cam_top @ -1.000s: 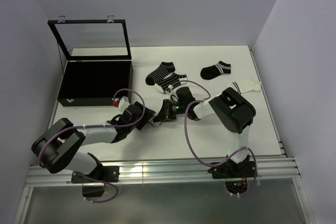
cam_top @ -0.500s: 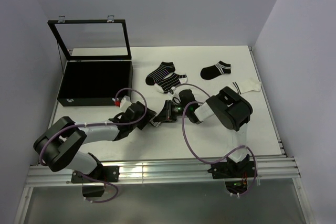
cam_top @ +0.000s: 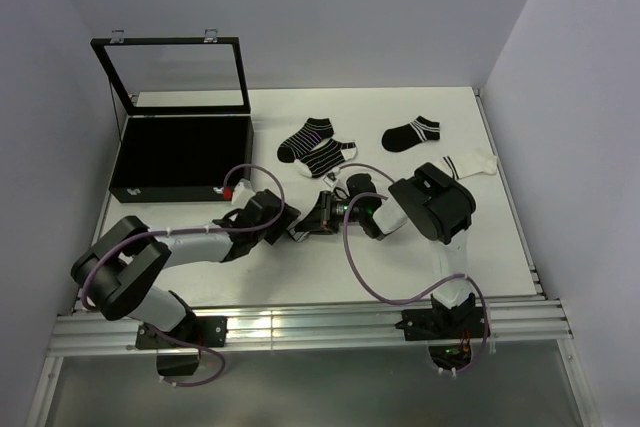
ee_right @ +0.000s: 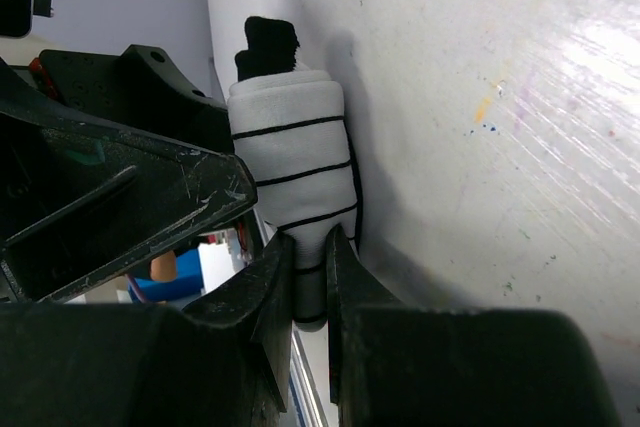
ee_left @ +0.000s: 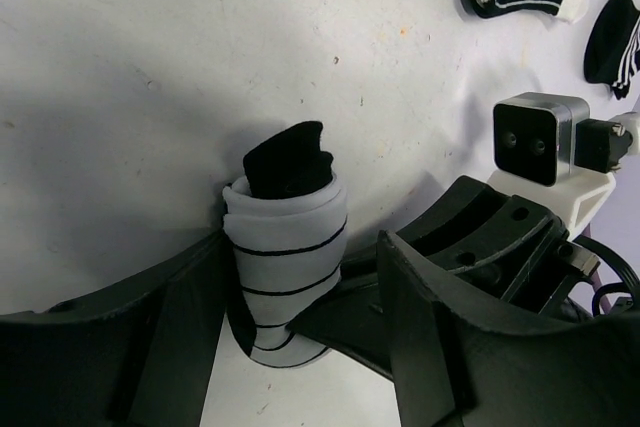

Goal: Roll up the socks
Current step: Roll the sock at the center of the board, then pick up the sock at the center of the board.

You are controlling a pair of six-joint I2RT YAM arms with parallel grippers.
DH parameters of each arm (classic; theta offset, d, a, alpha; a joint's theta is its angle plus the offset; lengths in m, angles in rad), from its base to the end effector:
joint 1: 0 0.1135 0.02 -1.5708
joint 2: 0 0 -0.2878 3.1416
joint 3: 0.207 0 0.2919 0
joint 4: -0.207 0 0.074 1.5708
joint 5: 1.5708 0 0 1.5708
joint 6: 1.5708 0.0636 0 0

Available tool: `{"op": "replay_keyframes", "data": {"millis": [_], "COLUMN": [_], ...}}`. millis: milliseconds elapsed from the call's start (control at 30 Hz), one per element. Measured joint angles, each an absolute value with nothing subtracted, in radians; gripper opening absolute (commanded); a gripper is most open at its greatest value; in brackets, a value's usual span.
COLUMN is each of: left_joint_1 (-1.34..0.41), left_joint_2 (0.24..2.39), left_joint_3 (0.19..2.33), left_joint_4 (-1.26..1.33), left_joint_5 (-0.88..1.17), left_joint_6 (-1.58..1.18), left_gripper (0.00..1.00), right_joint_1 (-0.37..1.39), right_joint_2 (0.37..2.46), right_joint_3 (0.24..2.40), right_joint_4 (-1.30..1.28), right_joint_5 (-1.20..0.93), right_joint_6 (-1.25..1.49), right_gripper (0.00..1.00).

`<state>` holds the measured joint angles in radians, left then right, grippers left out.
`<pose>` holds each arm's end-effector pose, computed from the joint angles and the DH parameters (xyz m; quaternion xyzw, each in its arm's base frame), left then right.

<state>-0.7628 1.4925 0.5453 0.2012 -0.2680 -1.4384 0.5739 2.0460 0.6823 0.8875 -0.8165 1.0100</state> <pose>0.2375 -0.2037 0.1117 -0.3514 0.8389 -0.2987 0.2891 0.2886 0.2418 0.0483 -0.0321 0.8099 0.5781 0.0942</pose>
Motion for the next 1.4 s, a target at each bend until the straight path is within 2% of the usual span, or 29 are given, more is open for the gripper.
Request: {"op": "replay_keyframes", "data": {"millis": [367,567,667,833,900,933,1000,1033,1067,1233,1400], "left_joint_1": [-0.763,-0.762,-0.76,-0.758,-0.757,-0.757,-0.757,-0.757,-0.757,-0.757,-0.759], "left_joint_2": [1.573,1.648,1.673,1.703,1.709,1.712,1.717,1.72,1.723,1.747,1.768], "left_joint_3": [0.671,0.775,0.804,0.841,0.849,0.854,0.861,0.865,0.869,0.903,0.931], "left_joint_4": [0.083,0.009,-0.022,-0.05,-0.056,-0.059,-0.063,-0.064,-0.064,-0.06,-0.06], "left_joint_5": [-0.27,-0.266,-0.262,-0.258,-0.256,-0.255,-0.253,-0.252,-0.25,-0.226,-0.21], "left_joint_6": [-1.406,-1.341,-1.311,-1.271,-1.259,-1.255,-1.246,-1.243,-1.24,-1.221,-1.207], "left_gripper": [0.62,0.55,0.47,0.26,0.2,0.14,0.02,0.0,0.0,0.0,0.0], "right_joint_1": [0.554,0.532,0.527,0.521,0.519,0.518,0.517,0.517,0.517,0.517,0.516], "right_joint_2": [2.071,2.086,2.088,2.089,2.088,2.087,2.08,2.075,2.068,1.989,1.787], "right_joint_3": [0.667,0.658,0.653,0.653,0.653,0.653,0.653,0.653,0.653,0.636,0.598], "right_joint_4": [0.954,1.002,1.014,1.016,1.014,1.012,1.002,0.995,0.983,0.887,0.614], "right_joint_5": [-0.825,-0.822,-0.817,-0.813,-0.813,-0.813,-0.808,-0.805,-0.802,-0.768,-0.664], "right_joint_6": [1.049,1.078,1.086,1.089,1.088,1.088,1.086,1.084,1.079,1.022,0.856], "right_gripper": [0.02,0.05,0.07,0.11,0.14,0.16,0.27,0.31,0.38,0.57,0.64]}}
